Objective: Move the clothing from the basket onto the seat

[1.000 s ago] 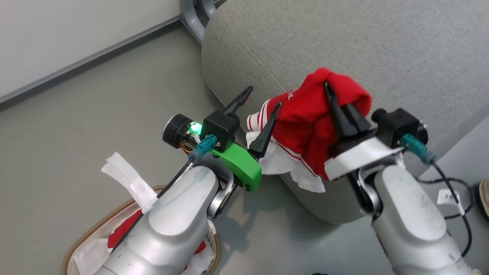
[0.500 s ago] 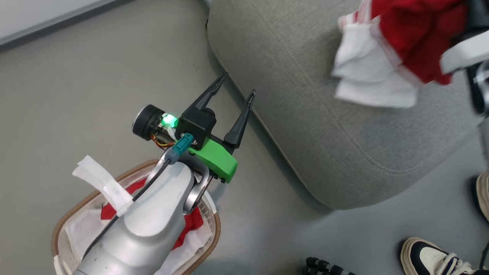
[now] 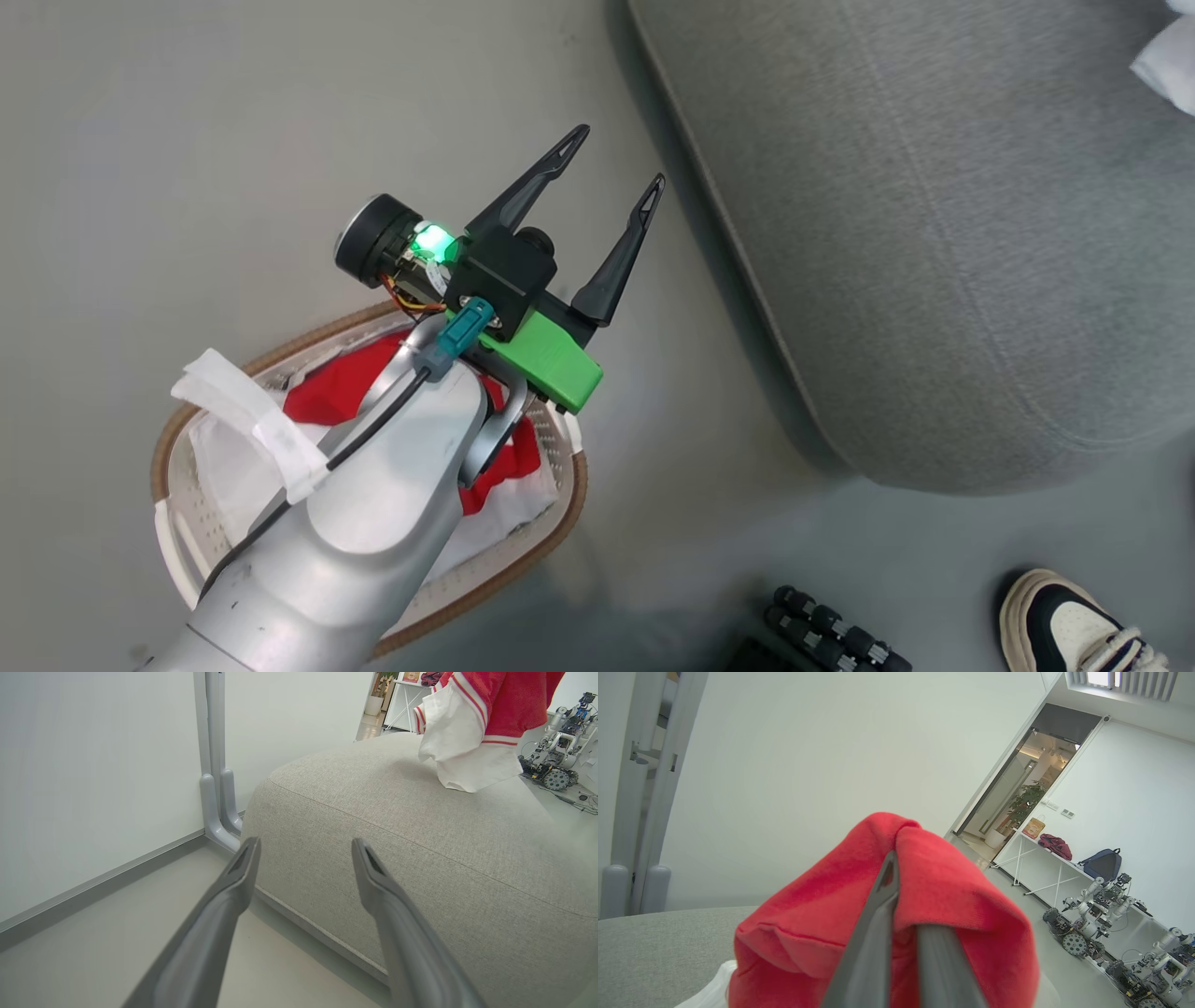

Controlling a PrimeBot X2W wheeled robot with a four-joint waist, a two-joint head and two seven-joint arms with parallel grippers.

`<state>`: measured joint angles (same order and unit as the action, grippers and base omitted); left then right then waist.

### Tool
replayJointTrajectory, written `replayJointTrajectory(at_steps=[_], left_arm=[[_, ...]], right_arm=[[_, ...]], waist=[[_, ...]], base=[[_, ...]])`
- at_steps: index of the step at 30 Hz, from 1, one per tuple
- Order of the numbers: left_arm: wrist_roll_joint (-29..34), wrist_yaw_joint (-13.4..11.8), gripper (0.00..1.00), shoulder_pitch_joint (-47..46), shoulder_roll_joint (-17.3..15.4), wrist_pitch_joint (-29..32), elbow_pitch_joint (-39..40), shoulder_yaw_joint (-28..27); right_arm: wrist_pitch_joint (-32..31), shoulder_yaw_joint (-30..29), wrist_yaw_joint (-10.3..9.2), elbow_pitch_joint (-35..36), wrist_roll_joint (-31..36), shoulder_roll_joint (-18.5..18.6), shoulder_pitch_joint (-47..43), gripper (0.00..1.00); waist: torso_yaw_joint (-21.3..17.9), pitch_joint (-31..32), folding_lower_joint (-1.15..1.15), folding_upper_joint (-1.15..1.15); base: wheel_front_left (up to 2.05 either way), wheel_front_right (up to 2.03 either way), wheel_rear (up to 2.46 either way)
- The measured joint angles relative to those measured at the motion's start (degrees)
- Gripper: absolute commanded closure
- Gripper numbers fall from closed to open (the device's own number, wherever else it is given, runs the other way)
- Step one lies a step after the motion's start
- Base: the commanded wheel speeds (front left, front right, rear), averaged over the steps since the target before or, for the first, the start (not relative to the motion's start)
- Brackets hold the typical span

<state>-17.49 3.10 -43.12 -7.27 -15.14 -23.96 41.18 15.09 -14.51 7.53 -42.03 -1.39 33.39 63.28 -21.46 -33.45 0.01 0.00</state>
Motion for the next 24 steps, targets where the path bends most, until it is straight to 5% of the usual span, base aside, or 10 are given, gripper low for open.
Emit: replayJointTrajectory(at_steps=[5, 7, 8, 17, 24], left_arm=[[0.01, 0.45, 0.00, -0.54, 0.14, 0.00, -0.73, -0.22], [0.18, 0.51, 0.00, -1.07, 0.34, 0.00, -0.82, -0.37], [0.26, 0.51, 0.00, -1.14, 0.37, 0.00, -0.90, -0.54], [0.43, 0.67, 0.00, -0.82, 0.37, 0.00, -1.91, -2.32], [0.49, 0.66, 0.00, 1.15, 0.35, 0.00, -2.13, -4.80]], right_arm=[[0.00, -6.34, 0.00, -2.87, 1.10, -1.49, -0.05, 1.00], [0.00, -8.65, 0.00, -3.75, 1.51, -3.25, -1.92, 0.44], [0.00, -9.68, 0.00, -3.80, 1.51, -4.35, -3.04, 0.00], [-0.01, -13.14, 0.00, 4.54, 0.94, -14.96, -18.37, 0.00], [0.00, -9.98, 0.00, 11.88, -1.81, -20.26, -28.32, 0.00]], waist=[[2.49, -3.43, 0.00, 0.00], [3.60, -4.56, 0.01, 0.00], [4.13, -5.03, 0.01, 0.00], [6.21, -5.43, 0.01, 0.00], [6.10, -2.58, 0.00, 0.00]], base=[[0.00, 0.00, 0.00], [0.00, 0.00, 0.00], [0.00, 0.00, 0.00], [0.00, 0.00, 0.00], [0.00, 0.00, 0.00]])
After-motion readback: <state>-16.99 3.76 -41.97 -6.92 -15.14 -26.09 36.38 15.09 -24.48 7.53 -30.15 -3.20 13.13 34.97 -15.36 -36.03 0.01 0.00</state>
